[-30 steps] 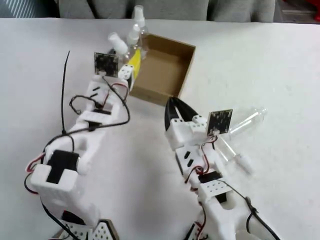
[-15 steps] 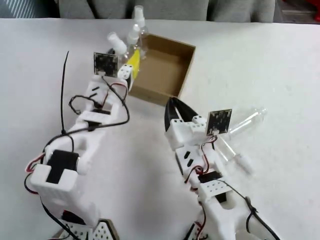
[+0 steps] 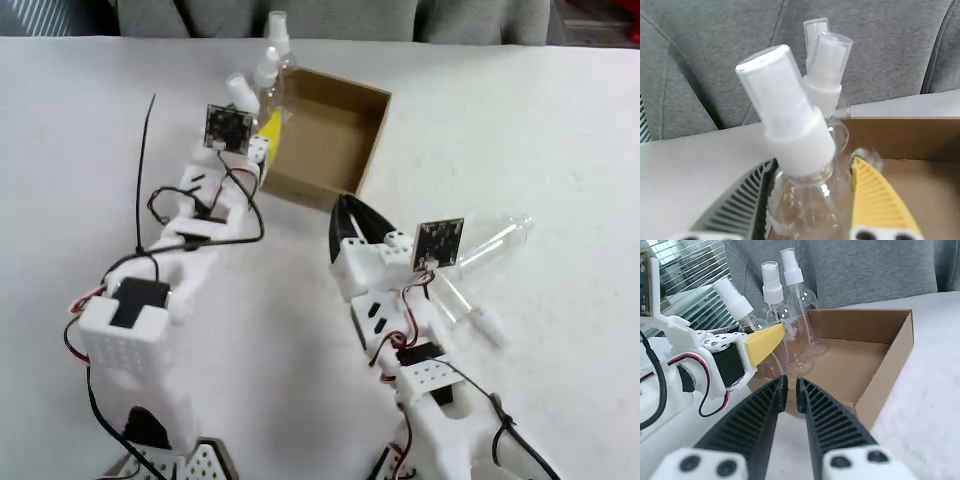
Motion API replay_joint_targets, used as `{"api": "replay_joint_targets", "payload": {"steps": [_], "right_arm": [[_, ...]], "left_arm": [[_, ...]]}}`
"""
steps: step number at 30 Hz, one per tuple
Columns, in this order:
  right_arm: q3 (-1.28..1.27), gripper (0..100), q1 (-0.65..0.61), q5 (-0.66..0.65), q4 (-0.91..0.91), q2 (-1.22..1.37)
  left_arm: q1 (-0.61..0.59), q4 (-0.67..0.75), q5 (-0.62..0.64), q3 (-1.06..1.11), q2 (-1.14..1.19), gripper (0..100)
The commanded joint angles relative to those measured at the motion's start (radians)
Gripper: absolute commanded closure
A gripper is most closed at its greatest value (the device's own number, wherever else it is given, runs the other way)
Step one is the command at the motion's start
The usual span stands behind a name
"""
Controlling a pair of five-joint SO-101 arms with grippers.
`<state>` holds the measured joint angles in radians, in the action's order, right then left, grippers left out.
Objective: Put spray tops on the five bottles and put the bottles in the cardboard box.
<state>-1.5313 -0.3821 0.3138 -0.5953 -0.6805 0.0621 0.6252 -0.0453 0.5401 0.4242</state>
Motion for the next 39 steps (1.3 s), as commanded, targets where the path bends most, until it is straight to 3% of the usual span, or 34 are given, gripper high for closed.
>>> {"api": "replay_joint_targets", "payload": {"steps": [1, 15, 21, 31, 39], "right_arm": [[0.008, 98.1, -0.002, -0.003, 0.002, -0.001], [0.008, 98.1, -0.001, -0.003, 0.002, -0.001], [0.008, 98.1, 0.001, -0.003, 0.002, -0.001], [0.008, 98.1, 0.001, -0.003, 0.002, -0.001], [0.008, 98.1, 0.001, -0.035, 0.002, -0.001]], "left_arm": [[-0.018, 0.038, -0.006, -0.058, -0.004, 98], [-0.028, 0.038, -0.014, -0.055, 0.039, 97], [-0.045, 0.037, -0.005, -0.02, 0.03, 79], [-0.047, 0.037, -0.005, -0.014, 0.028, 77], [-0.09, 0.031, 0.064, -0.005, -0.021, 67]]}}
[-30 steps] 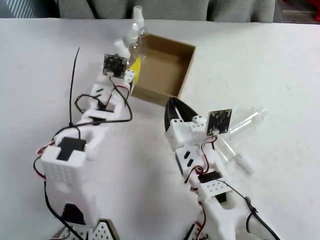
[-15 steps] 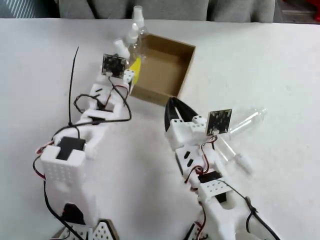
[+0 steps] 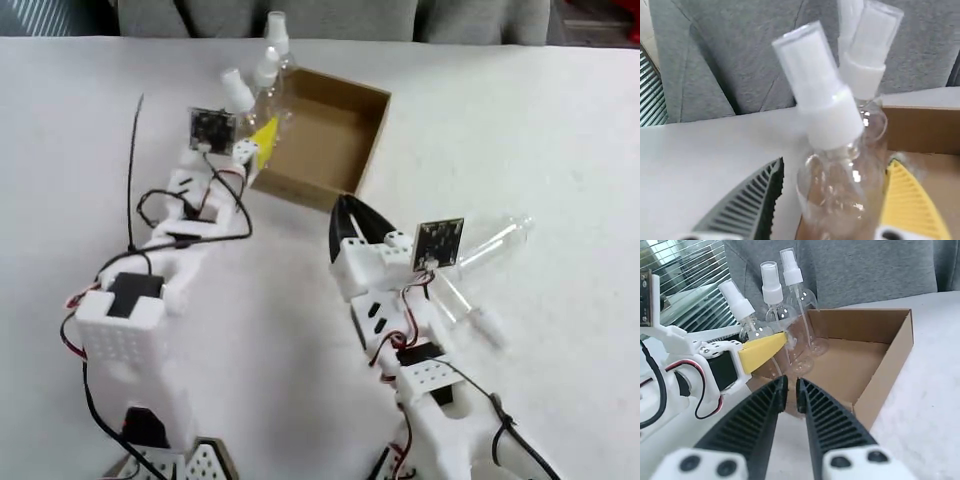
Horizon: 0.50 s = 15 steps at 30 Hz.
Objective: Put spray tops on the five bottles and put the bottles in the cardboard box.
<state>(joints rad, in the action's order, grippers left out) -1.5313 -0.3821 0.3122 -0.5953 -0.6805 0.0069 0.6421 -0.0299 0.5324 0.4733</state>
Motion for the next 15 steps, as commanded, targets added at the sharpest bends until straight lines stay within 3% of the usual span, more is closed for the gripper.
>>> {"api": "replay_joint_targets", "payload": {"steps": [1, 15], "right_arm": [[0.008, 98.1, 0.001, -0.046, 0.002, -0.001], [0.008, 98.1, 0.001, -0.055, 0.002, -0.001]], "left_arm": [[-0.038, 0.014, 0.051, 0.02, -0.09, 67], [0.015, 0.014, 0.043, 0.235, -0.329, 67]]}}
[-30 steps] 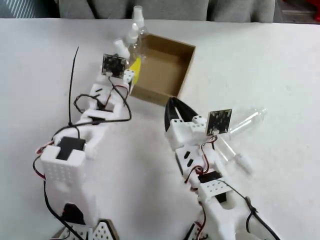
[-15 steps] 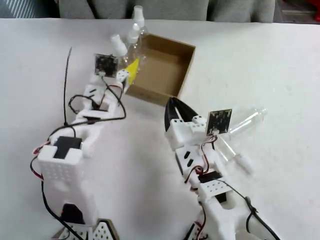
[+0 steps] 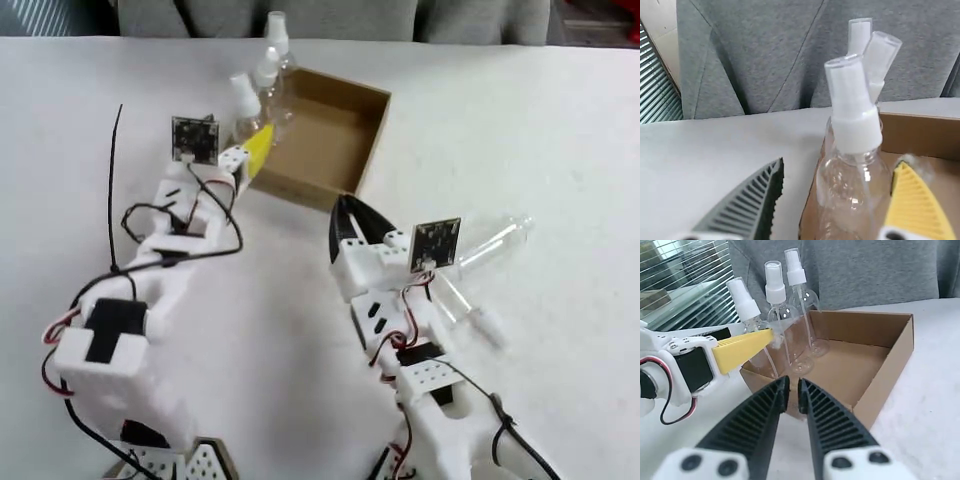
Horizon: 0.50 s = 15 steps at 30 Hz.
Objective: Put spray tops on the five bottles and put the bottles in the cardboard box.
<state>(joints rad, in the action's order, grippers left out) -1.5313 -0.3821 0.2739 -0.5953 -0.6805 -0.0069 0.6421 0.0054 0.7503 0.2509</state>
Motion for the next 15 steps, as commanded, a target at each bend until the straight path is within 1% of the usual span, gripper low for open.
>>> {"api": "replay_joint_targets", "payload": {"steps": [1, 8, 12, 15], "right_arm": [[0.008, 98.1, 0.001, -0.017, 0.002, -0.001], [0.008, 98.1, 0.001, -0.017, 0.002, -0.001], [0.008, 98.1, 0.001, -0.017, 0.002, -0.001], [0.009, 98.1, 0.001, -0.017, 0.002, -0.001]], "left_arm": [[0.028, 0.014, 0.008, 0.025, -0.116, 67], [0.028, 0.014, 0.006, 0.084, -0.183, 67], [0.03, 0.011, -0.032, 0.157, -0.263, 67], [0.028, -0.071, -0.037, 0.215, -0.348, 67]]}}
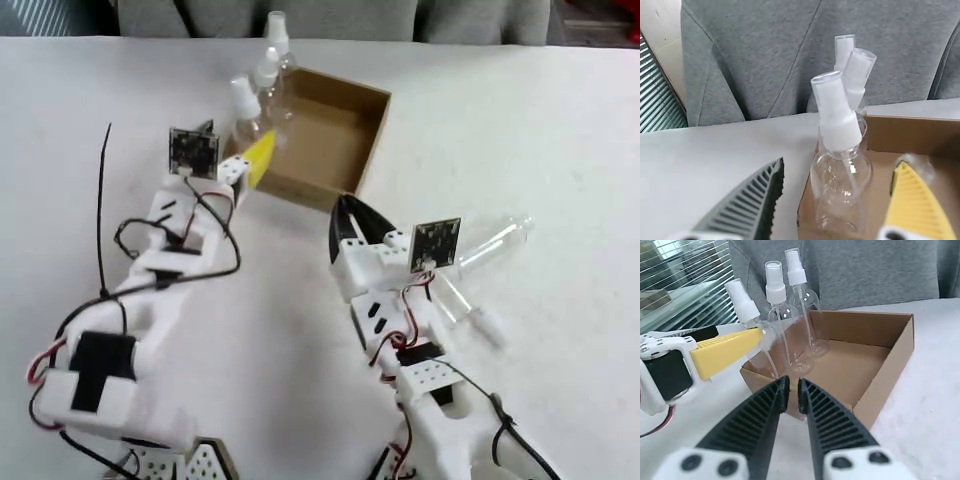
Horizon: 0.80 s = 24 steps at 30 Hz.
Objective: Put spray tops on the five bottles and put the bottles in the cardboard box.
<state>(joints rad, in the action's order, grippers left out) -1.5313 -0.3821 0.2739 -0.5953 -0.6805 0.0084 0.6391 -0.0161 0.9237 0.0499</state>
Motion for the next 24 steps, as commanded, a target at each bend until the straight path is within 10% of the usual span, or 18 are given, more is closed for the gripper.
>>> {"api": "replay_joint_targets", "payload": {"steps": [1, 12, 24], "right_arm": [[0.009, 98.1, 0.001, -0.017, 0.002, -0.001], [0.011, 98.1, 0.027, -0.018, 0.002, -0.01], [0.071, 98.2, 0.189, -0.011, 0.113, -0.076]], "left_arm": [[0.013, -0.109, -0.015, 0.058, -0.18, 67], [0.013, -0.603, -0.084, 0.287, -0.714, 99], [0.047, -1.326, -0.077, 0.344, -1.135, 98]]}}
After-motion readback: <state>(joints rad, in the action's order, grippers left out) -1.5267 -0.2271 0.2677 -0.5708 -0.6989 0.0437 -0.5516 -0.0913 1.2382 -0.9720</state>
